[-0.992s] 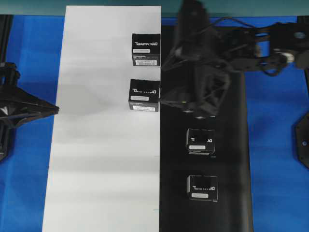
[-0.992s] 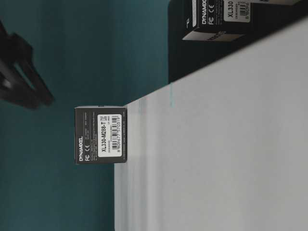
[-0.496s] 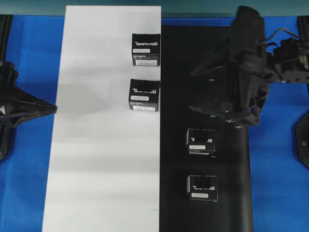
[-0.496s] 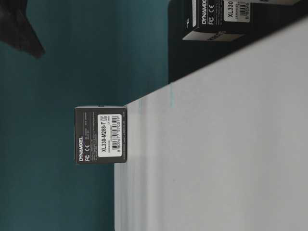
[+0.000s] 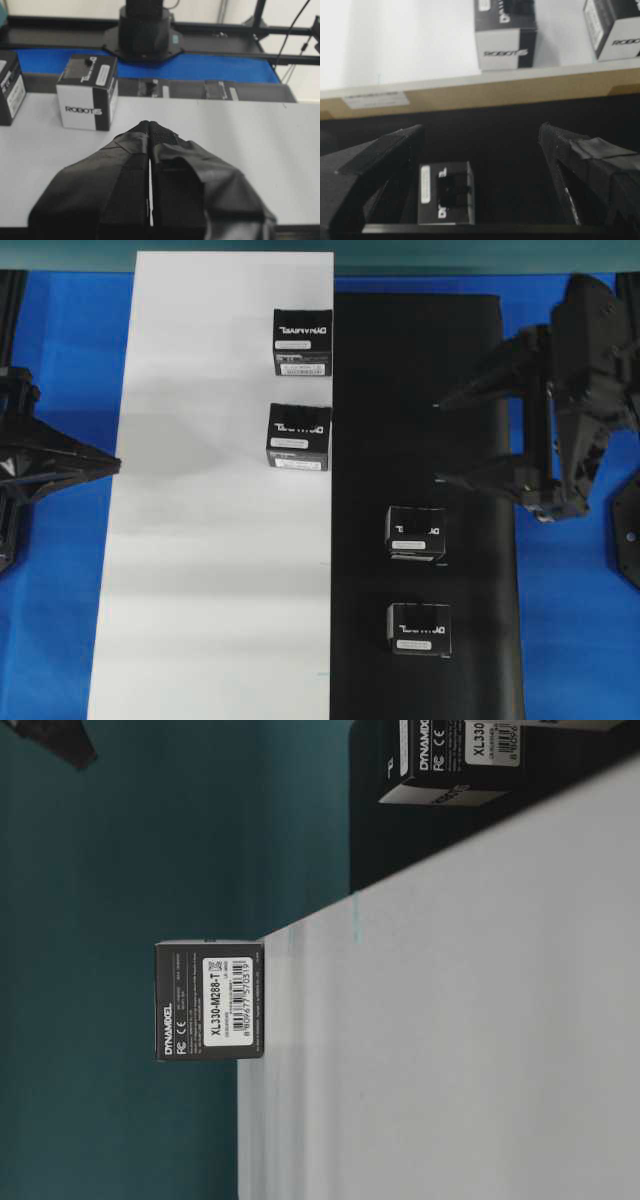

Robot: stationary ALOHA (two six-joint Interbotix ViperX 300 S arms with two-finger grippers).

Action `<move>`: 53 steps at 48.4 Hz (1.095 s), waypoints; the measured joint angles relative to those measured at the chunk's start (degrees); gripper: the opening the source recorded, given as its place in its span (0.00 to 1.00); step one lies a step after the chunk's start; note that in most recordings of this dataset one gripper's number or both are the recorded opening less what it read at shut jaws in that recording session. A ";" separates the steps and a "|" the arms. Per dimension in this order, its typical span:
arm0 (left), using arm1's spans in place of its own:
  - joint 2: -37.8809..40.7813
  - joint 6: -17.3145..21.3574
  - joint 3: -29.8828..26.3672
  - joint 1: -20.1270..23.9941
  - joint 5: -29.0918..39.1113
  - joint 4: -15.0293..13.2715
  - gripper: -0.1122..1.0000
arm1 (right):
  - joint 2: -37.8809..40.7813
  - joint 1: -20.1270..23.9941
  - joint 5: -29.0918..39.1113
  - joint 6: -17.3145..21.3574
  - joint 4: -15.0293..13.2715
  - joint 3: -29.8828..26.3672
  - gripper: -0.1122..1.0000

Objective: Place the box from the black base onto the white base.

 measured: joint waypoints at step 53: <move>-2.29 0.09 -0.18 -0.18 1.93 0.00 0.07 | -13.27 1.23 -13.45 5.36 0.97 13.36 0.98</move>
